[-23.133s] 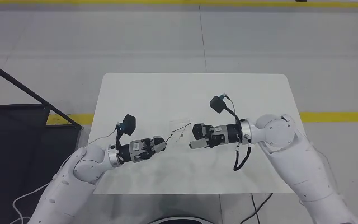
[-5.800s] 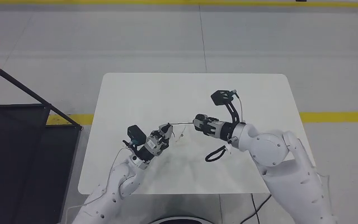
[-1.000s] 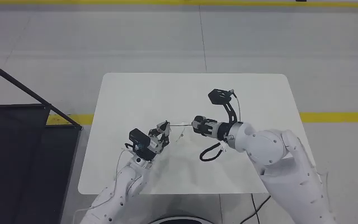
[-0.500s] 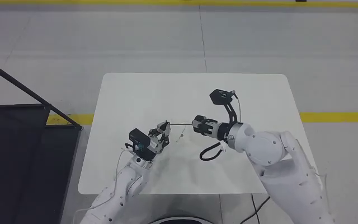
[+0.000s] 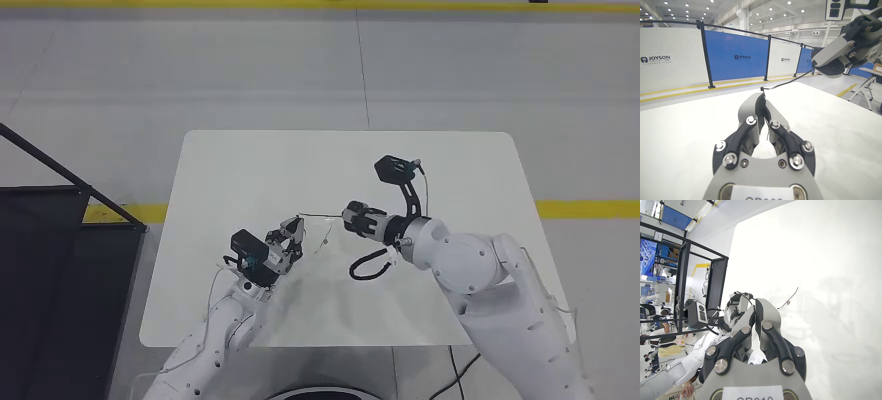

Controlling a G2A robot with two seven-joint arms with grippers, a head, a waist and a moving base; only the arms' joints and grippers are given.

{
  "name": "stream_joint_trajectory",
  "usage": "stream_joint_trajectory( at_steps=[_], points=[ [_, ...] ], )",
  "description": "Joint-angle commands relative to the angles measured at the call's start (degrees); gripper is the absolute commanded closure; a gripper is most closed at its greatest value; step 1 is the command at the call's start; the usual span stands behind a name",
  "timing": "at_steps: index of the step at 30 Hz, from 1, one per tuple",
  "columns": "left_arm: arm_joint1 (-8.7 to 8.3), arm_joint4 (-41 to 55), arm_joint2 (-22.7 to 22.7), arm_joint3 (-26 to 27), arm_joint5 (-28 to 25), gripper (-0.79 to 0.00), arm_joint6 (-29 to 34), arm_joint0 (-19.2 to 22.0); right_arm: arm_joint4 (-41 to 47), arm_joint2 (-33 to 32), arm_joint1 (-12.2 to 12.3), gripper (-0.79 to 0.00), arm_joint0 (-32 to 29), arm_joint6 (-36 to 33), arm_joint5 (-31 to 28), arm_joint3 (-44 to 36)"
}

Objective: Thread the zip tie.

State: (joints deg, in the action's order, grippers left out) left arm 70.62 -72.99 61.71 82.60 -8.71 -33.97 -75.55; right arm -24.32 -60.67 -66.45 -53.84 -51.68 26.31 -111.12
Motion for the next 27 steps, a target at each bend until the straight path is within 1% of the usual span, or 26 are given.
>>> stream_joint_trajectory(
  at_steps=[1, 14, 27],
  points=[
    [0.0, 0.0, 0.0, 0.0, 0.0, 0.0, 0.0, 0.0, 0.2, -0.2, 0.0, 0.0, -0.2, 0.1, -0.1, -0.1],
    [0.0, 0.0, 0.0, 0.0, 0.0, 0.0, 0.0, 0.0, -0.4, -0.5, 0.1, 0.0, -0.4, -1.4, -0.4, -0.3],
    [0.0, 0.0, 0.0, 0.0, 0.0, 0.0, 0.0, 0.0, -0.3, -0.5, 0.0, 0.0, -0.4, -1.3, -0.6, -0.4]
  ],
)
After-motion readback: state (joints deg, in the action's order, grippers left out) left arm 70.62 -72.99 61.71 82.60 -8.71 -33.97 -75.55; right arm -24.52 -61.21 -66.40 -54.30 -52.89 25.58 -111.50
